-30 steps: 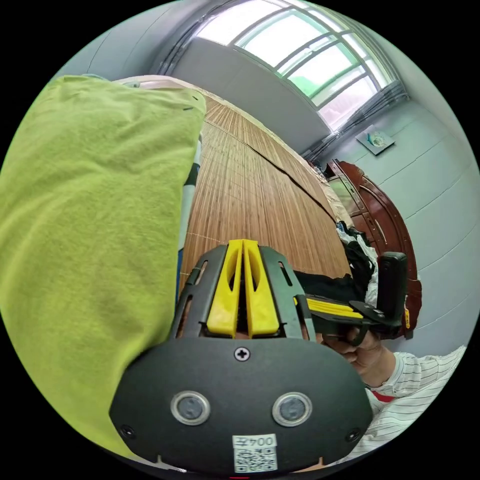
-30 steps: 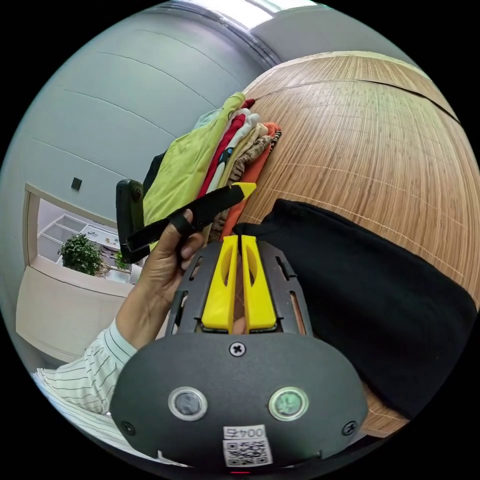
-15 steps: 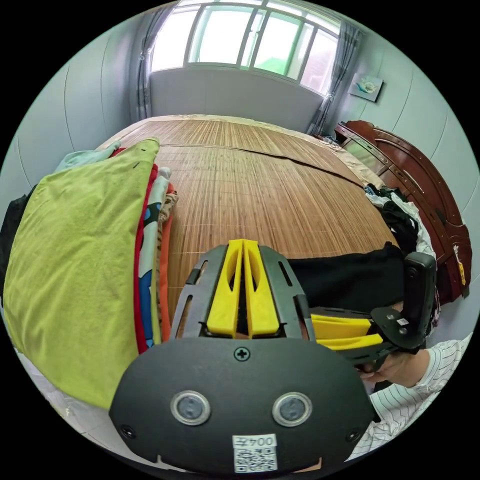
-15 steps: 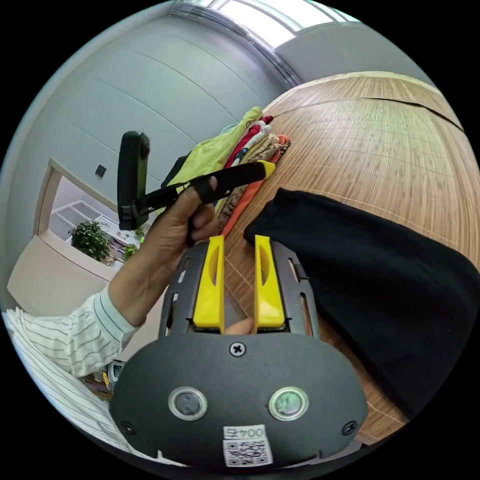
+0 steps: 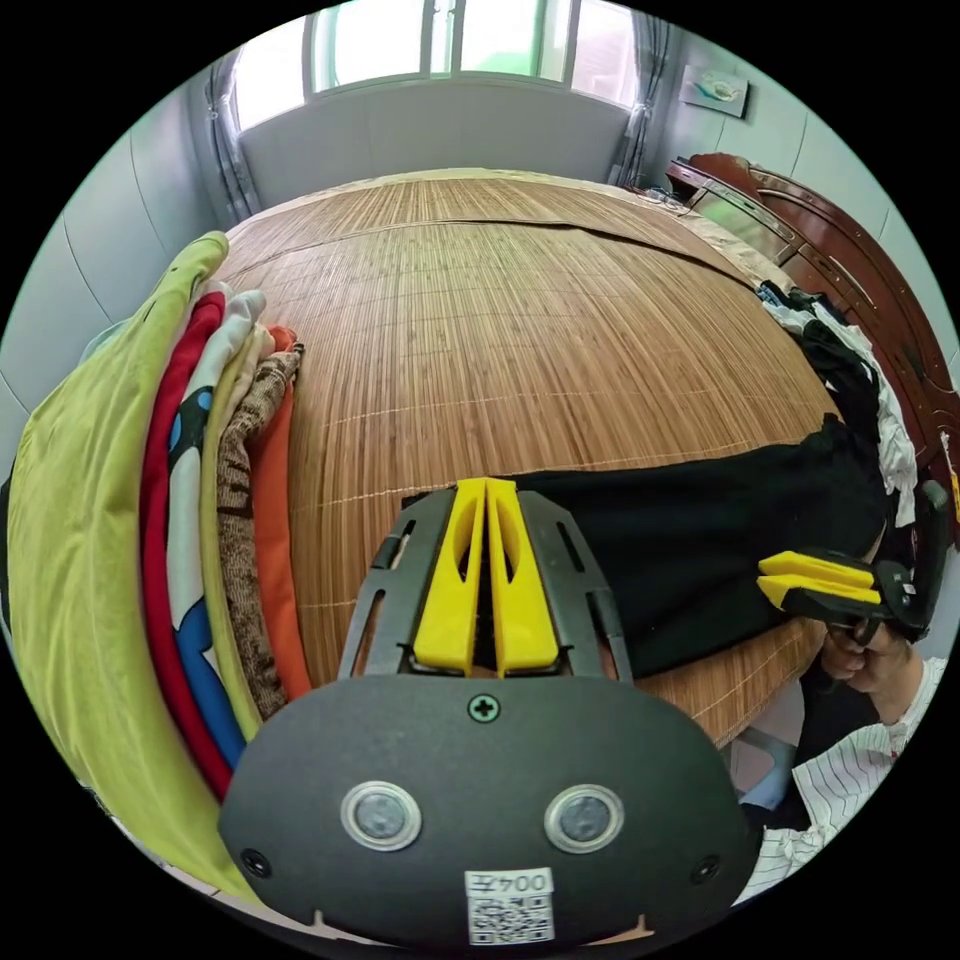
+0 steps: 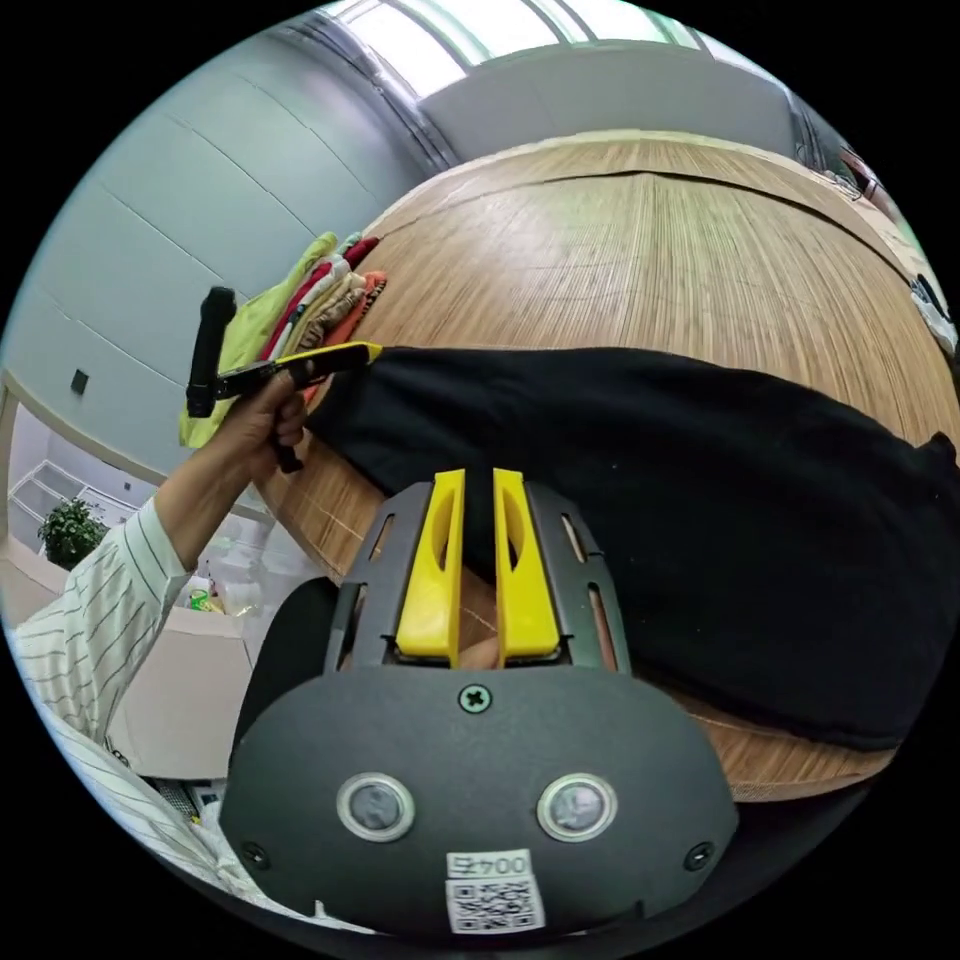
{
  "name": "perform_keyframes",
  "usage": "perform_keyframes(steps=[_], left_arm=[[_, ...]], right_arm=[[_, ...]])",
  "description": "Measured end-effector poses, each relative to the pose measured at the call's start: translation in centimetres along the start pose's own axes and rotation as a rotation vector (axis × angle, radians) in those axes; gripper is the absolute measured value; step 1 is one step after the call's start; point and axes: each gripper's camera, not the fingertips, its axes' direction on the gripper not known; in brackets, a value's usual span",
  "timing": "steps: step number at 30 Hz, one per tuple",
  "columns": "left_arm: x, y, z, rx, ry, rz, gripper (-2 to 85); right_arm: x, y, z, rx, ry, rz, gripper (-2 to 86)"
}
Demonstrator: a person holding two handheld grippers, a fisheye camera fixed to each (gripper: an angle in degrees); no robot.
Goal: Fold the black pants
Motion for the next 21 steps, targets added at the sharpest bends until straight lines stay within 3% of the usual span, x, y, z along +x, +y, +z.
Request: perform_keyframes(steps=[6,9,11,17,21], left_arm=[[-2.6,2.4,-2.7,0.114,-0.01,-0.117,0.4],[-4.7,4.8,-3.3,0.088,0.006,-0.201,1.1],[-5.0,6.8,-3.3,0.081,0.023,-0.237,2.1],[-4.9,13.0,0.0,0.111,0.02,-0.353,11.9],[-3.9,13.8,2.9,0.148,-0.057,-0.293,15.6]], right_arm=[[-0.5,1.7,-5.1,0.159,-0.025,-0.046,6.6],[0.6,1.6,-3.7,-0.018,-0.02,-0.016,5.1],[0.7,2.8,-6.5,0.066,-0.055,-0.002,3.3],[1.7,8.2,-13.3,0.144,-0.104,-0.022,0.2],[3.7,11.9,-16.2,0.135,-0.113,-0.007,-0.3]])
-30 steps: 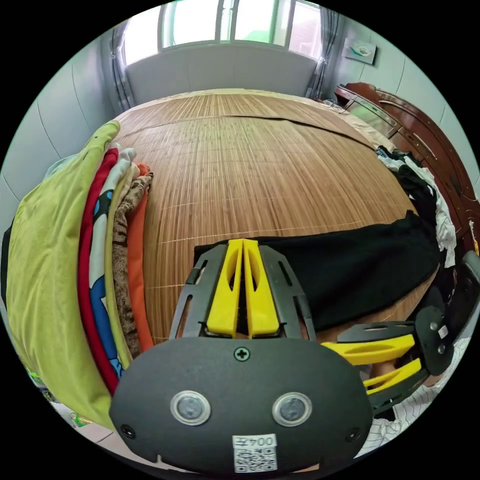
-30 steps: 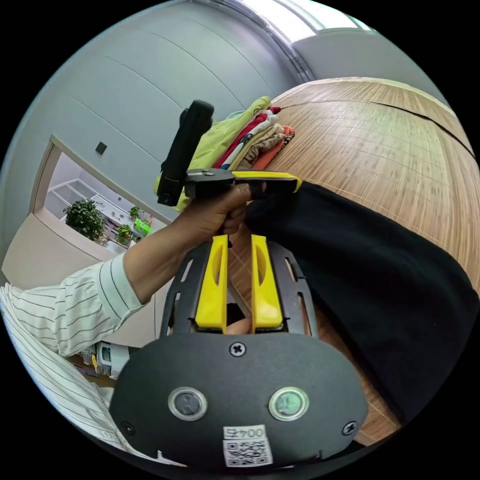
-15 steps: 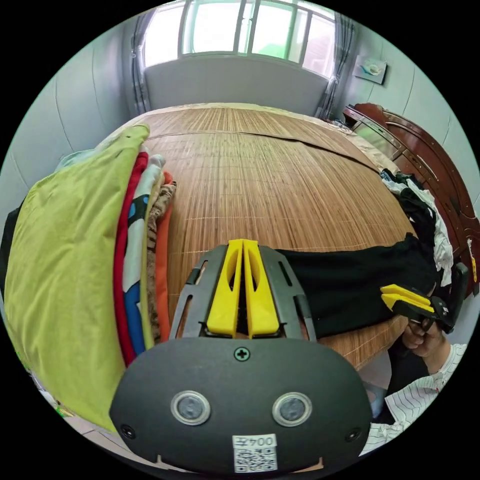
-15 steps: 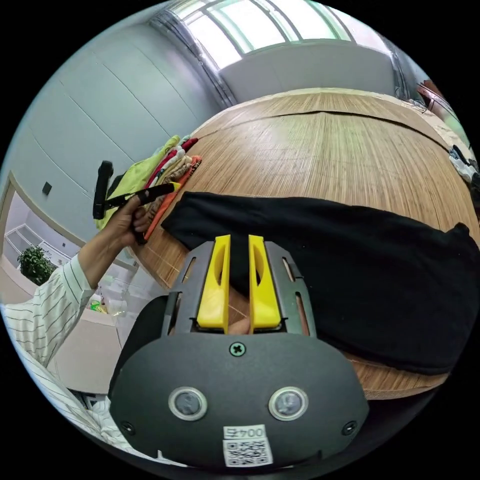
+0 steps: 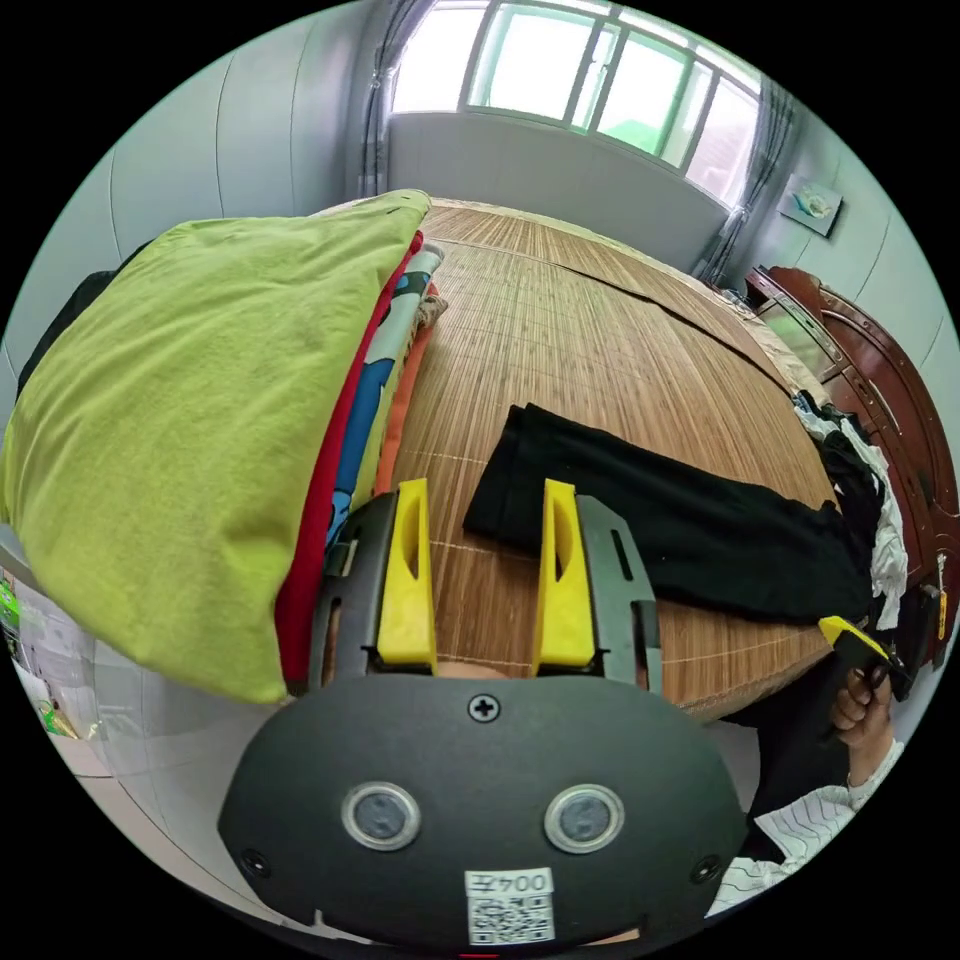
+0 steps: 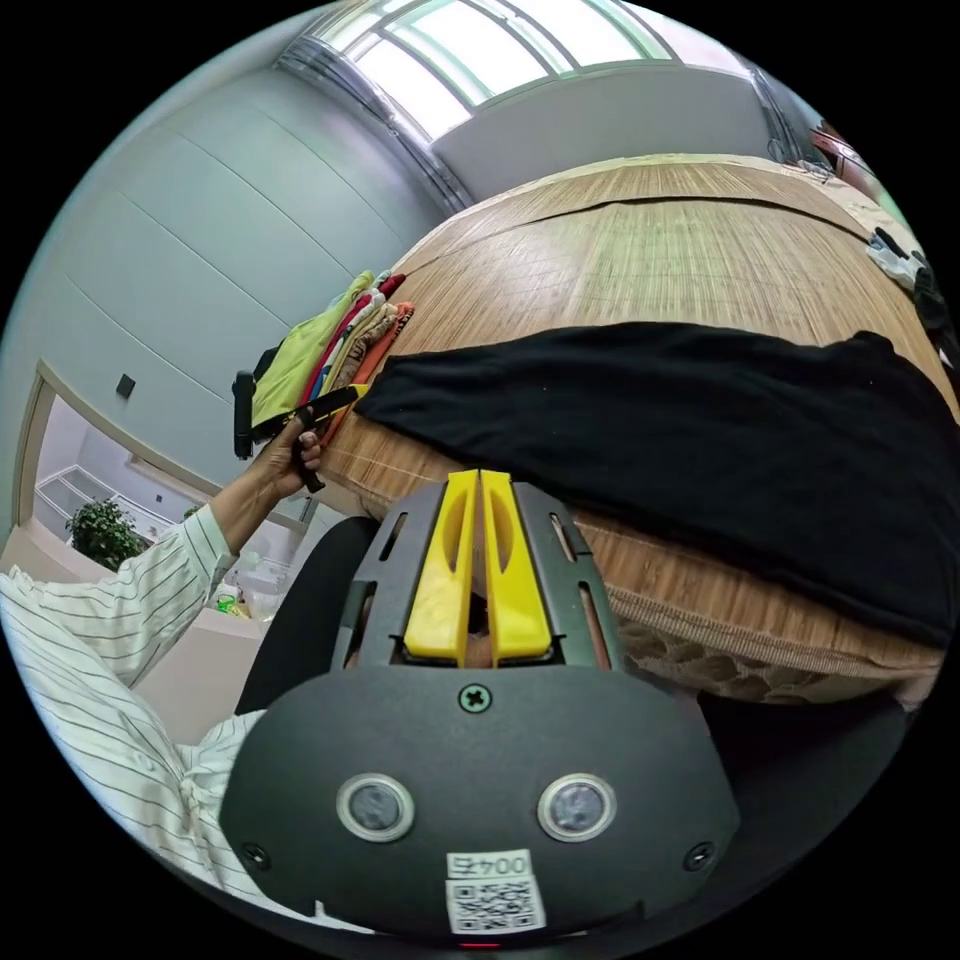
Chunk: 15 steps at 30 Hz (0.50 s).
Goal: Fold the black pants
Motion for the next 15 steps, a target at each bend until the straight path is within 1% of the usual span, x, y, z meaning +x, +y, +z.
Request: perform_keyframes(steps=[3,8,11,13,15], left_arm=[[0.9,0.4,2.7,-0.034,0.026,0.046,16.5],[2.7,1.7,5.3,-0.042,-0.059,0.113,15.2],[3.1,2.5,6.5,-0.044,-0.052,0.142,10.4],[4.0,2.7,7.7,-0.085,0.001,0.189,5.8],[4.0,2.5,8.4,-0.107,0.002,0.178,4.6]], right_arm=[[2.1,2.4,-2.3,-0.01,-0.014,0.063,-0.6],[5.1,5.2,-5.4,-0.005,-0.03,0.153,-0.7],[6.0,5.7,-6.9,0.0,-0.03,0.17,-0.7],[6.4,5.8,-7.9,0.01,-0.035,0.18,-0.7],[6.8,5.8,-9.0,0.023,-0.04,0.188,-0.7]])
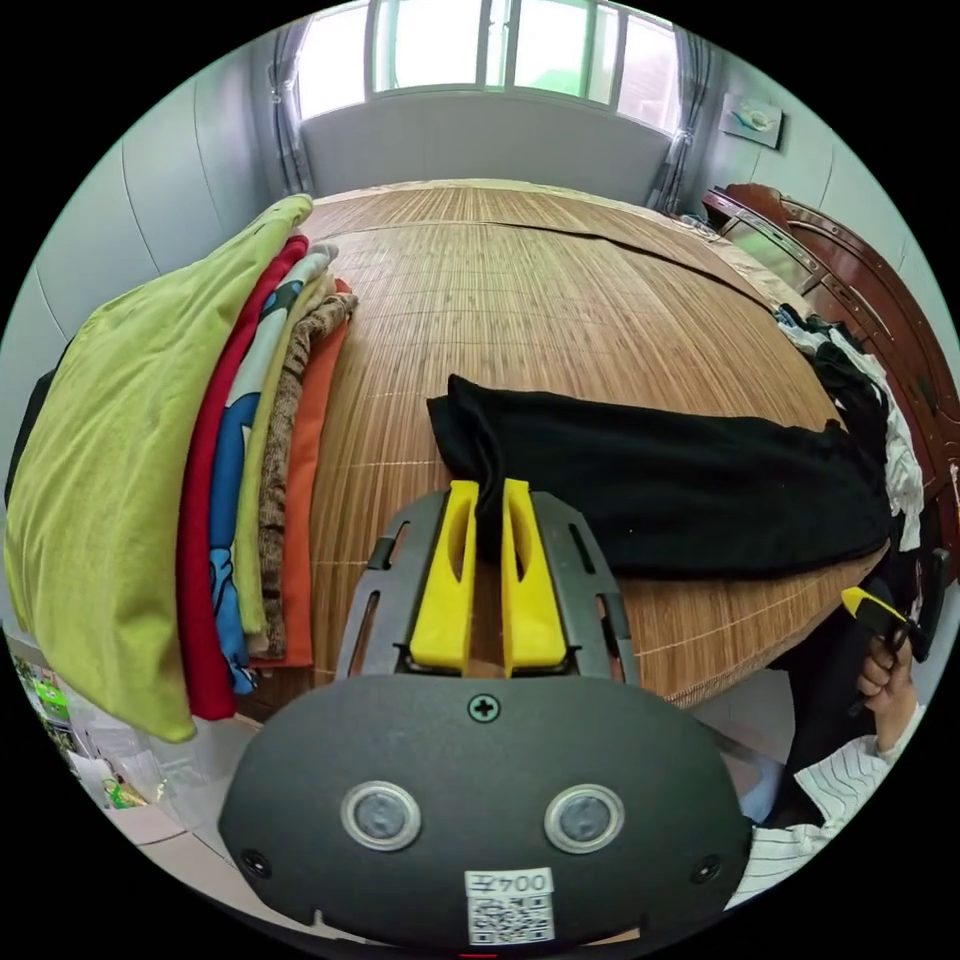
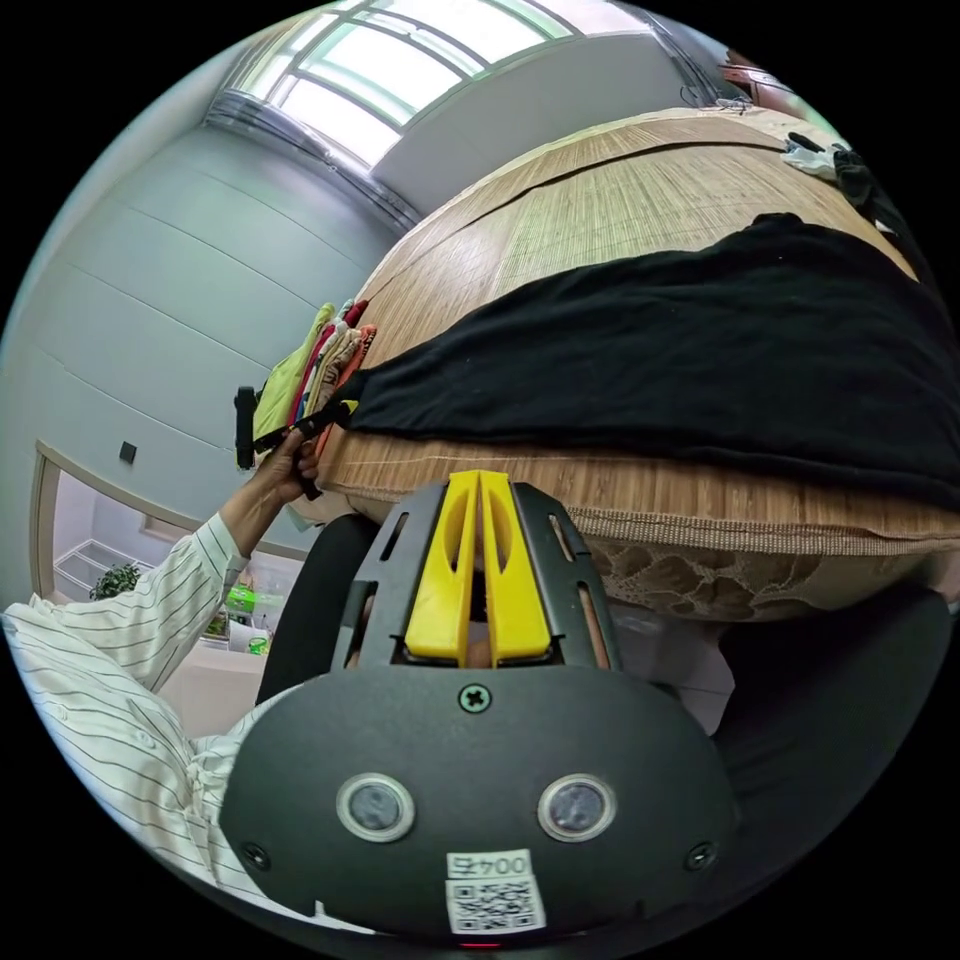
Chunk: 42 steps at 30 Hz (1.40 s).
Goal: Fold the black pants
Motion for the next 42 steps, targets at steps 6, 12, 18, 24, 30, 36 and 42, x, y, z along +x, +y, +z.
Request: perform_keyframes(steps=[6,12,18,24,30,36,42], left_arm=[[-1.0,-0.7,-2.6,0.118,0.231,-0.082,2.8],[7.1,-3.7,-10.1,0.256,0.347,0.122,2.7],[20.5,-6.3,-15.7,0.345,0.36,0.303,2.7],[36.1,-8.0,-14.3,0.353,0.367,0.448,2.6],[52.9,-7.8,-6.5,0.284,0.379,0.598,2.8],[67.0,-4.0,5.3,0.147,0.372,0.772,3.5],[74.2,0.2,16.0,-0.005,0.329,0.928,5.3]], right_arm=[[2.4,0.1,-5.0,0.071,-0.034,0.041,-0.7],[6.7,1.5,-9.5,0.132,-0.064,0.12,-0.7],[11.0,3.2,-12.9,0.179,-0.123,0.199,-0.7],[14.8,4.5,-15.7,0.242,-0.251,0.304,-0.7],[16.3,5.2,-17.7,0.273,-0.339,0.34,-0.7],[16.9,5.4,-18.9,0.271,-0.38,0.346,-0.7],[16.2,5.3,-19.4,0.26,-0.375,0.328,-0.7]])
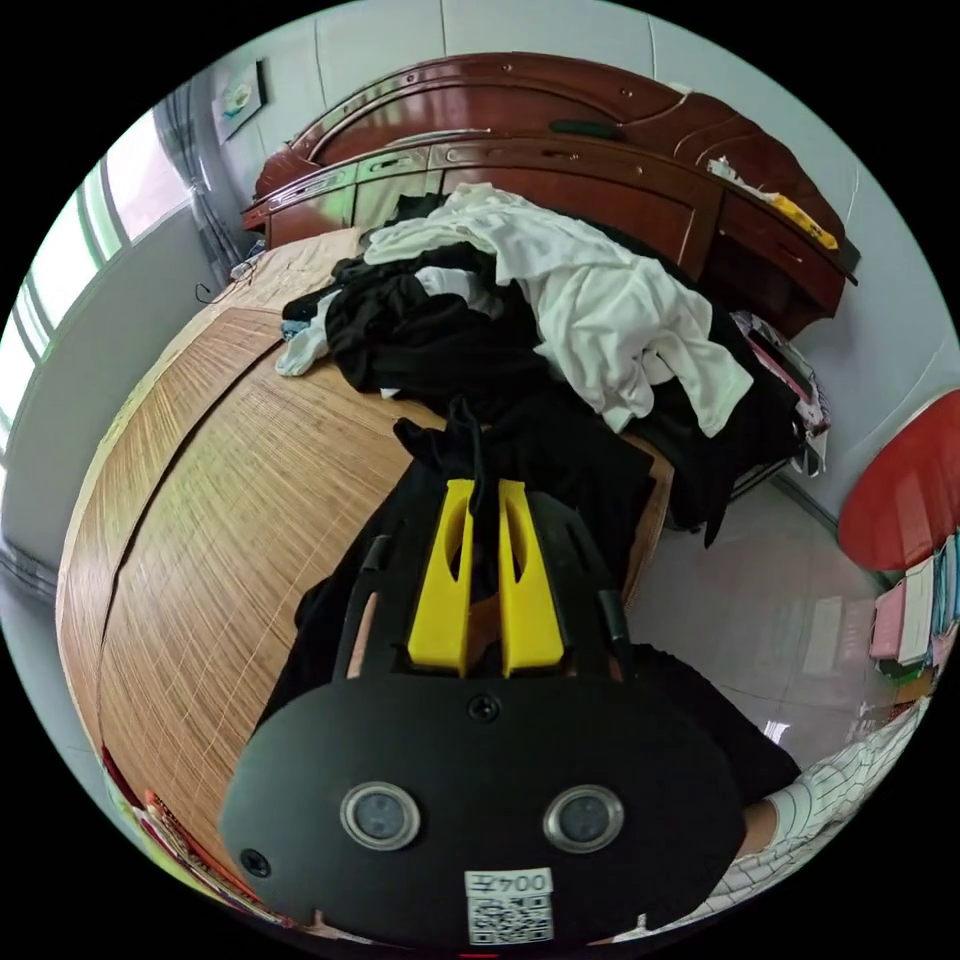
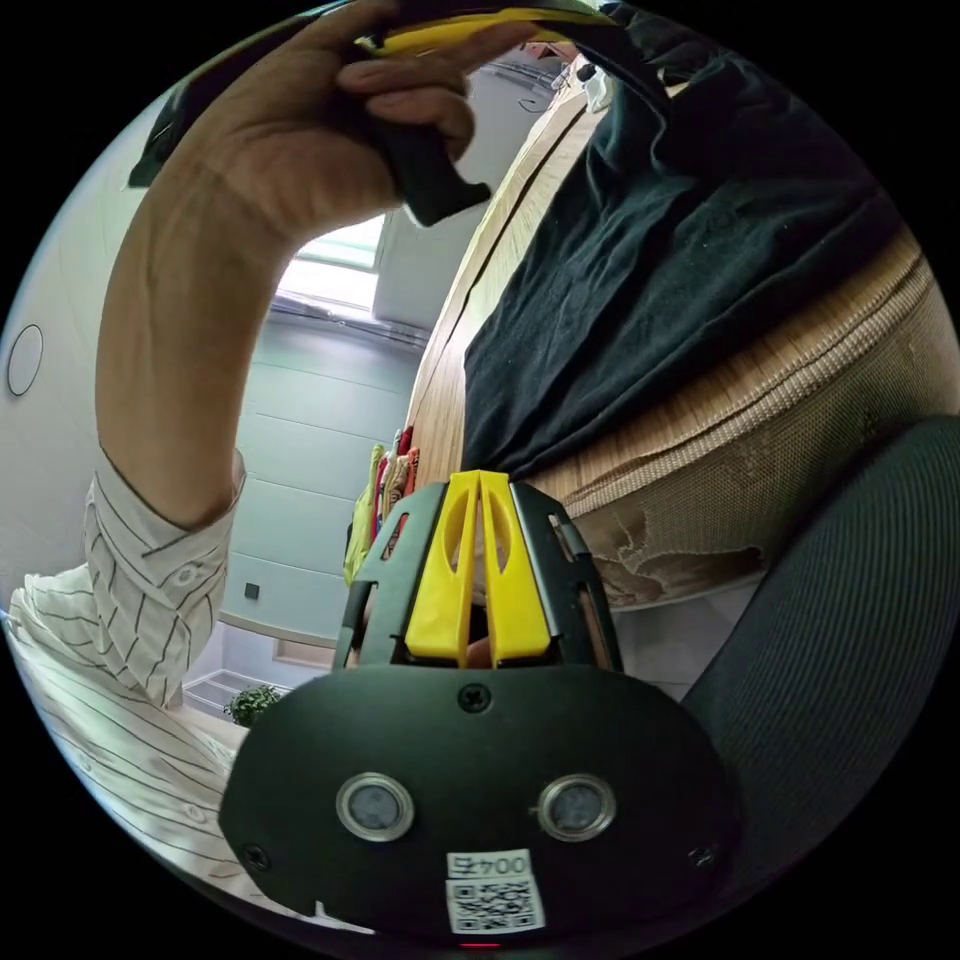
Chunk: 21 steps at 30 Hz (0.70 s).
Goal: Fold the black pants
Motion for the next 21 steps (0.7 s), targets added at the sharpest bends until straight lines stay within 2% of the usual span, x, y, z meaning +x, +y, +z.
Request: perform_keyframes(steps=[2,7,12,14,16,17,21], left_arm=[[0.2,-0.7,2.4,-0.031,0.023,0.02,8.2],[-1.9,-4.7,6.5,-0.149,0.279,0.032,25.5],[-7.0,-4.1,0.6,-0.01,0.436,-0.005,25.0],[-10.1,-1.1,-3.0,0.062,0.406,-0.023,22.1],[-14.2,5.5,-6.2,0.09,0.266,-0.066,17.5],[-15.3,7.5,-6.5,0.08,0.227,-0.09,16.5],[-21.7,23.4,-7.1,-0.029,-0.113,-0.365,13.8]], right_arm=[[-0.3,0.1,0.1,0.001,-0.002,-0.004,-0.7],[-1.2,0.2,0.7,0.005,-0.003,-0.015,-0.7],[-2.4,0.7,1.1,0.03,0.005,-0.036,-0.7],[-3.0,0.9,0.7,0.078,0.016,-0.038,-0.7],[-3.6,1.2,0.3,0.121,0.048,-0.043,-0.7],[-4.3,1.3,-0.1,0.155,0.09,-0.05,-0.7],[-6.8,1.6,-0.7,0.217,0.203,-0.101,-0.7]])
